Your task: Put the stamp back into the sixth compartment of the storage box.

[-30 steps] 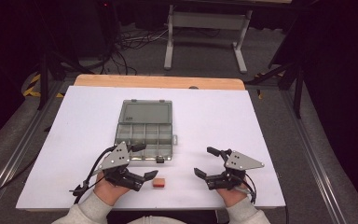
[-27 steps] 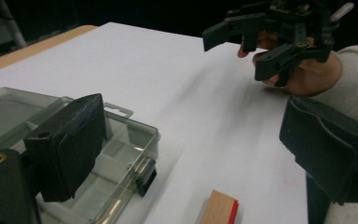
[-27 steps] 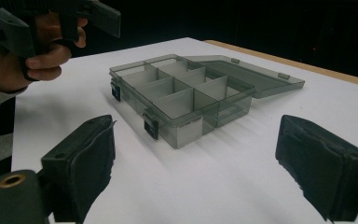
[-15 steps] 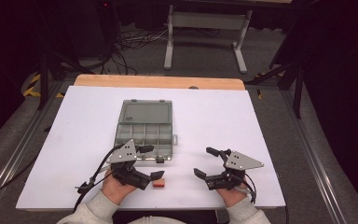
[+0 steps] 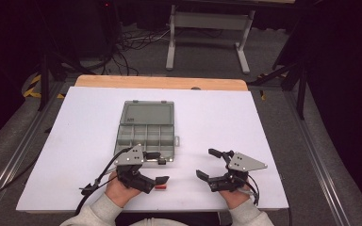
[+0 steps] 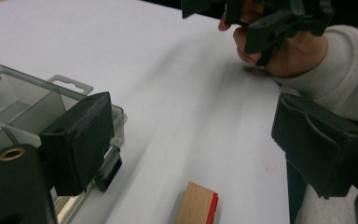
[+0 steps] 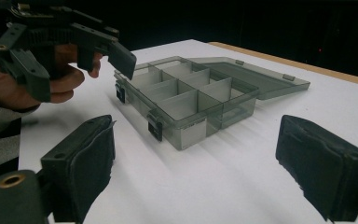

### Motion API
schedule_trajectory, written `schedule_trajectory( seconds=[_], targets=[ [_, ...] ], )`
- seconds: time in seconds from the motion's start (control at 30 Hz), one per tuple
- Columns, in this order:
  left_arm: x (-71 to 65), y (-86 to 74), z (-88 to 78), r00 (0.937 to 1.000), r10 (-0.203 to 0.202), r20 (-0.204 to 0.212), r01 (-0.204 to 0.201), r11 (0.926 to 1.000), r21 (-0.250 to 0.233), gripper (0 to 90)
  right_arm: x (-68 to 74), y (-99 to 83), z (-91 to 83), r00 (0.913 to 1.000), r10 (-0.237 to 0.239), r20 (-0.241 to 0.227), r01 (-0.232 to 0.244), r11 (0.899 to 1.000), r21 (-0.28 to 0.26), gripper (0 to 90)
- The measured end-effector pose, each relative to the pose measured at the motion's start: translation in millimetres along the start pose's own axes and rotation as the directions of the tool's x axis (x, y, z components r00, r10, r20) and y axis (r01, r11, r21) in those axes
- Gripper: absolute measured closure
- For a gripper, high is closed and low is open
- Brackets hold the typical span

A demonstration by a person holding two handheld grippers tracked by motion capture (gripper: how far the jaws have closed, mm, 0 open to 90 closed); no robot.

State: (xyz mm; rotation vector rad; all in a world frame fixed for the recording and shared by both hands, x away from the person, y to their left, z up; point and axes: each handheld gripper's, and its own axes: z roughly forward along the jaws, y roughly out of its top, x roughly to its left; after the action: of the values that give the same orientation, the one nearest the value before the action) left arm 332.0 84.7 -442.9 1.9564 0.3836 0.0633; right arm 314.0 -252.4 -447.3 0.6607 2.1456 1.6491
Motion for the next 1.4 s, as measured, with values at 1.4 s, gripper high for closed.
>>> schedule_trajectory(
  seconds=[1.4],
  targets=[
    [2.5, -12.4, 21.4, 0.9984, 0.012, 0.056, -0.031, 0.9406, 0.338, 27.4, 0.1, -0.4, 1.6, 0.9997, 0.003, -0.025, -0.003, 1.0, 0.004, 12.3]
  ],
)
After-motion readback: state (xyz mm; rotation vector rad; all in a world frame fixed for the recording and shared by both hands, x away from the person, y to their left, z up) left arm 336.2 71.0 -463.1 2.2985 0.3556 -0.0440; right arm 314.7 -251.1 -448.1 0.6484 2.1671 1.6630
